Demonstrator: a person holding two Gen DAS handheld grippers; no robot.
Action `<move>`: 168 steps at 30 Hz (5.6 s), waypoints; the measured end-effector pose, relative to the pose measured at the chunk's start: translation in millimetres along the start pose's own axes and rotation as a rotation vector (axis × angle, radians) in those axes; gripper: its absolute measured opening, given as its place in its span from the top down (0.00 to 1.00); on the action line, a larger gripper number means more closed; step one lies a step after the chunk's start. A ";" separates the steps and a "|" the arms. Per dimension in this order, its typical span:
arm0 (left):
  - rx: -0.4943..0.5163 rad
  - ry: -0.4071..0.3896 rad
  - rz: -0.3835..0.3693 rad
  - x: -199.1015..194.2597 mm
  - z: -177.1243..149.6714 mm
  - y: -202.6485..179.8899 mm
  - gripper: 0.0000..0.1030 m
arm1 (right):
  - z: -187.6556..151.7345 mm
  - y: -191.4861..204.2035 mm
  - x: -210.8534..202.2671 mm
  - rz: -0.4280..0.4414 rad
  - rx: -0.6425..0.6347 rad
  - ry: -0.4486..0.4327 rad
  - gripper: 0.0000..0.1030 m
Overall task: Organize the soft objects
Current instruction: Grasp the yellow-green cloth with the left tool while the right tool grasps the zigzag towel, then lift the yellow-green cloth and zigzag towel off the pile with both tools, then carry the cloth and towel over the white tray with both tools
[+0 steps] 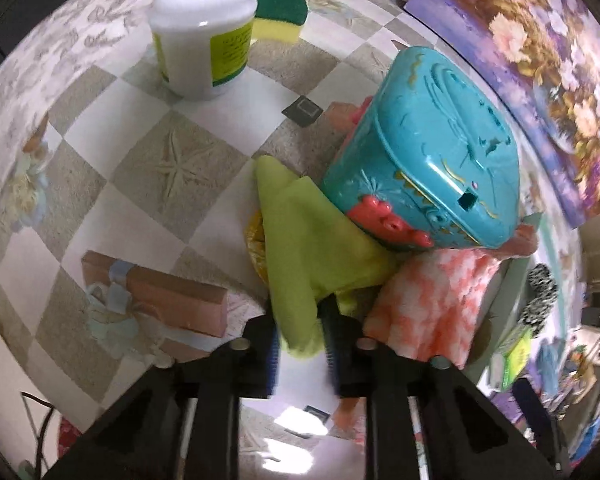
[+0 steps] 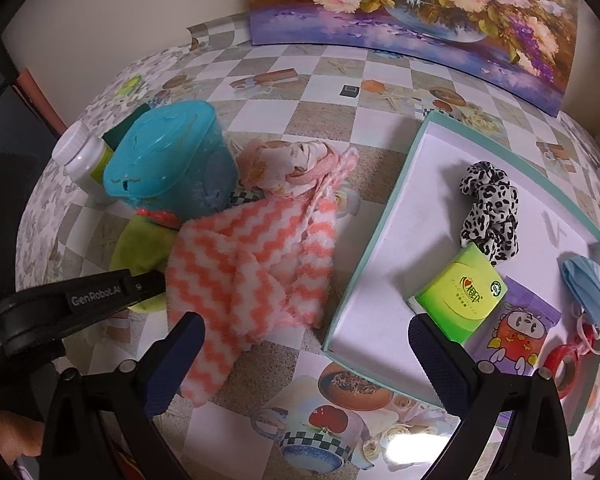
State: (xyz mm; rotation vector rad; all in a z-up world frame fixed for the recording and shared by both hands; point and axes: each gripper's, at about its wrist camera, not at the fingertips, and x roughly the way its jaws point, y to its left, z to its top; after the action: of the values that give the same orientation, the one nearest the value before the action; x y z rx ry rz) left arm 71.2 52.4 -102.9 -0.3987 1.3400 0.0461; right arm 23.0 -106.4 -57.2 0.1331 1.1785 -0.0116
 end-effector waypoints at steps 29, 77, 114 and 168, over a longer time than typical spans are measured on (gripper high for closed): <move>-0.122 -0.019 -0.067 -10.8 8.4 66.7 0.90 | 7.6 53.1 43.1 0.038 -0.181 0.054 0.11; 0.034 -0.096 -0.150 -41.6 -9.7 3.9 0.94 | 16.8 -18.6 -34.0 0.219 0.076 -0.130 0.77; 0.138 0.026 0.108 -1.8 -10.6 -7.0 0.54 | 5.6 -45.9 -56.7 0.169 0.116 -0.168 0.77; 0.644 -0.341 -0.353 -106.9 -75.9 -152.6 0.95 | -9.9 -174.7 -127.1 0.043 0.469 -0.425 0.77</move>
State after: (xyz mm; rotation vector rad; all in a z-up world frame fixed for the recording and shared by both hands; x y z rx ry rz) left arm 14.2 -92.4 24.6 -0.0654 0.8695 -0.5753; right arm -48.6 -286.3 39.1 0.5424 0.7309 -0.2674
